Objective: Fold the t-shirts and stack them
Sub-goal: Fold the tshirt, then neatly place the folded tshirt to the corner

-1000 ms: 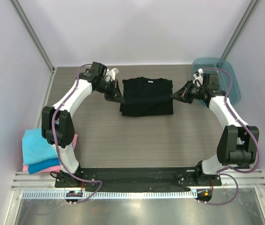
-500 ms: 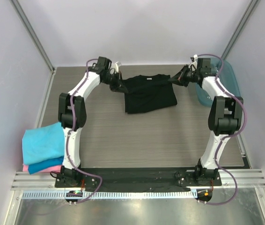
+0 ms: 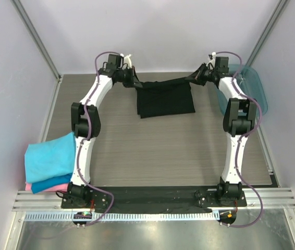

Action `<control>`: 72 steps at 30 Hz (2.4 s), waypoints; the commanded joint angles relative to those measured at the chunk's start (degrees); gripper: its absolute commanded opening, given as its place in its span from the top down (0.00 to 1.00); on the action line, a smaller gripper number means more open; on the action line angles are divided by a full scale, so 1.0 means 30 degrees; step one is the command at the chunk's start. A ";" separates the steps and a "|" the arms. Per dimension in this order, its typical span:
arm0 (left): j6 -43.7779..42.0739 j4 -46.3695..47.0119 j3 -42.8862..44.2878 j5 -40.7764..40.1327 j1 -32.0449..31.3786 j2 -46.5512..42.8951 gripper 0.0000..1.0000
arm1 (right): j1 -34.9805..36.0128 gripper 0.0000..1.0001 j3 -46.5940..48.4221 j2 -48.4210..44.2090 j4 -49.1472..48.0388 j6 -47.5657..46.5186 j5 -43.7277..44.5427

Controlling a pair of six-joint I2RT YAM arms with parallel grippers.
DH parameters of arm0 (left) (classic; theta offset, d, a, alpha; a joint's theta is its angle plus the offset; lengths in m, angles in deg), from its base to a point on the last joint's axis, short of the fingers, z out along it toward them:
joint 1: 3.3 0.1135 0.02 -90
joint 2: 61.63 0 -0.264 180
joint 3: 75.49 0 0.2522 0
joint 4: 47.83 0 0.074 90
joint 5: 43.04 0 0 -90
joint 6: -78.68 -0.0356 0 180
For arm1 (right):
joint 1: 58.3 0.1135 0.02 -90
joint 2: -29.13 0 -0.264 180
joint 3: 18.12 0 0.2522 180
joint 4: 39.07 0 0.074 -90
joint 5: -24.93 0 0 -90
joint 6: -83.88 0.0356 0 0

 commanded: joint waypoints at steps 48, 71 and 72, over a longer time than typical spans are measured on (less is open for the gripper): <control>0.5835 0.6370 0.0008 0.3410 -0.0027 0.6165 0.32 | 0.0234 0.58 0.0821 0.1552 0.3957 -1.0085 0.3880; 0.8712 0.8981 -0.3827 0.6048 -0.1435 0.3475 1.00 | -0.0469 0.58 -0.2079 -0.2632 0.4191 -1.1052 0.4378; 0.8595 0.8516 -0.4149 0.6195 -0.1464 0.3036 1.00 | -0.0527 0.58 -0.2196 -0.2957 0.4249 -1.1110 0.4320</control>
